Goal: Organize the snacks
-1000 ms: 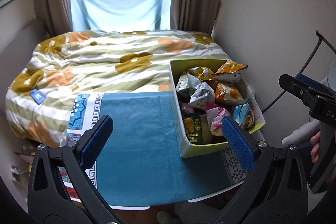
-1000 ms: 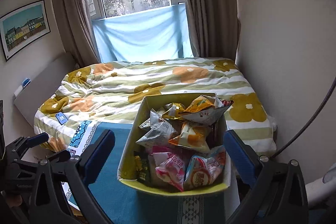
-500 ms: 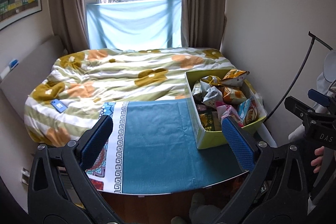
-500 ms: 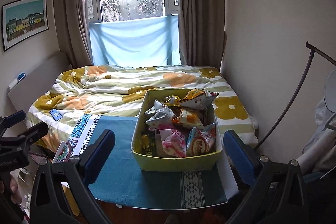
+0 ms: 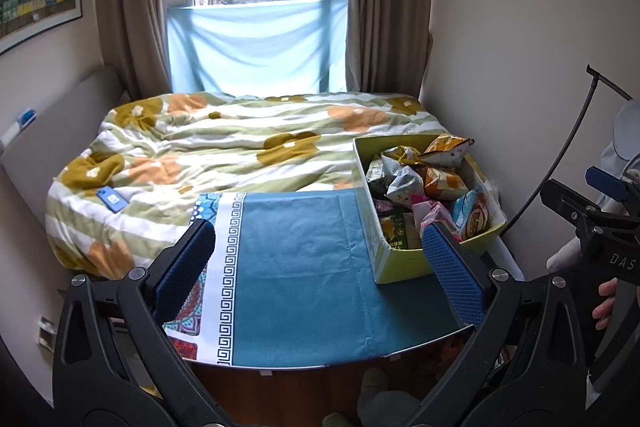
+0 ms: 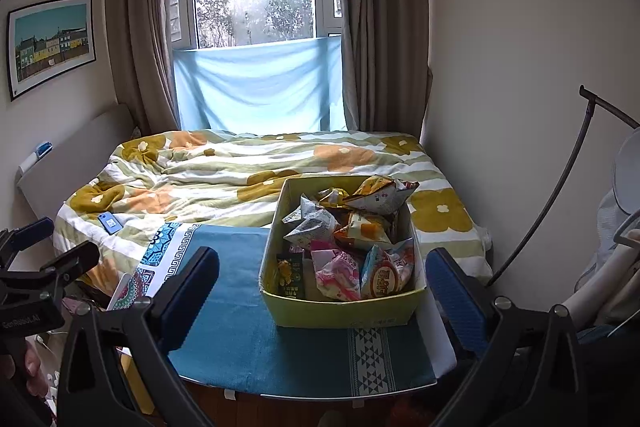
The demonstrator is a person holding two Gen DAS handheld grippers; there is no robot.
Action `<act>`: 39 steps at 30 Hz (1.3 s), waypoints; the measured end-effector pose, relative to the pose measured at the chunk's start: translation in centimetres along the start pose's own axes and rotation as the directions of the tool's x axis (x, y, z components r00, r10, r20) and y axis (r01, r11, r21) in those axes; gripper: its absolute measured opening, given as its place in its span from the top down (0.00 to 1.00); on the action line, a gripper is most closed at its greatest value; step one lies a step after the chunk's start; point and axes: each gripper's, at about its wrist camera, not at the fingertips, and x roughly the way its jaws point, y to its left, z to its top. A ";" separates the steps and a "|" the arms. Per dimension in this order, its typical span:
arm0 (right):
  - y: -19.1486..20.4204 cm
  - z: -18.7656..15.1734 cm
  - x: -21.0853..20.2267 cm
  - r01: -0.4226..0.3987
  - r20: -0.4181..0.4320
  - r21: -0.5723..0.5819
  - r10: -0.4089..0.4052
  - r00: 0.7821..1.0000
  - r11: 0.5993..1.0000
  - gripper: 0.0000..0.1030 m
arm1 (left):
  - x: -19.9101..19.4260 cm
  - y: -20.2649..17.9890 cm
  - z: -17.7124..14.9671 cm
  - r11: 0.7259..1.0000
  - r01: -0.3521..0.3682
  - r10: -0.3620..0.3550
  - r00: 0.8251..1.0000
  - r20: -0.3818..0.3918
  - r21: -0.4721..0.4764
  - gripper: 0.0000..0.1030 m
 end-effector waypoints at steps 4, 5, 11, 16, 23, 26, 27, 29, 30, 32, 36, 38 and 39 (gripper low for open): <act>0.1 0.2 0.4 -0.005 -0.004 -0.005 0.005 1.000 1.000 0.00 | 0.1 0.2 0.1 1.000 -0.003 0.003 1.000 -0.001 -0.006 0.00; 0.2 0.3 0.5 -0.005 -0.006 -0.005 0.005 1.000 1.000 0.00 | 0.1 0.3 0.1 1.000 -0.003 0.003 1.000 -0.002 -0.008 0.00; 0.3 0.4 1.0 -0.007 -0.014 -0.001 0.007 1.000 1.000 0.00 | 0.6 0.6 0.0 1.000 -0.005 0.005 1.000 -0.013 -0.015 0.00; 0.3 0.3 1.1 -0.007 -0.014 -0.001 0.007 1.000 1.000 0.00 | 0.6 0.8 0.0 1.000 -0.006 0.006 1.000 -0.014 -0.017 0.00; 0.3 0.4 1.2 -0.008 -0.013 0.000 0.008 1.000 1.000 0.00 | 0.9 1.2 0.0 1.000 -0.010 0.009 1.000 -0.013 -0.025 0.00; 0.3 0.3 1.3 -0.004 -0.008 0.002 0.004 1.000 1.000 0.00 | 0.9 1.5 0.0 0.999 -0.010 0.010 1.000 -0.012 -0.032 0.00; 0.3 0.3 1.3 -0.003 -0.007 0.004 0.003 1.000 1.000 0.00 | 0.9 1.6 0.0 0.999 -0.008 0.007 1.000 -0.012 -0.034 0.00; 0.5 0.2 1.4 -0.002 -0.007 0.003 0.002 1.000 1.000 0.00 | 0.9 1.6 0.0 0.999 -0.007 0.007 1.000 -0.012 -0.037 0.00; 0.5 0.2 1.4 -0.002 -0.008 0.004 0.002 1.000 1.000 0.00 | 0.9 1.6 0.0 0.999 -0.010 0.010 1.000 -0.010 -0.036 0.00; 0.4 0.3 1.4 -0.003 -0.008 0.003 0.003 1.000 1.000 0.00 | 0.7 1.5 -0.1 0.999 -0.012 0.012 1.000 -0.001 -0.030 0.00; 0.4 0.3 1.4 -0.002 -0.008 0.003 0.002 1.000 1.000 0.00 | 0.3 1.3 -0.1 0.999 -0.032 0.032 0.999 0.025 -0.011 0.00; 0.3 0.3 1.4 -0.005 -0.009 0.004 0.005 1.000 1.000 0.00 | 0.0 1.2 -0.1 0.999 -0.040 0.040 0.998 0.042 -0.004 0.00; 0.3 0.3 1.4 -0.004 -0.007 0.003 0.005 1.000 1.000 0.00 | -0.1 1.2 -0.2 0.999 -0.041 0.041 0.998 0.050 -0.004 0.00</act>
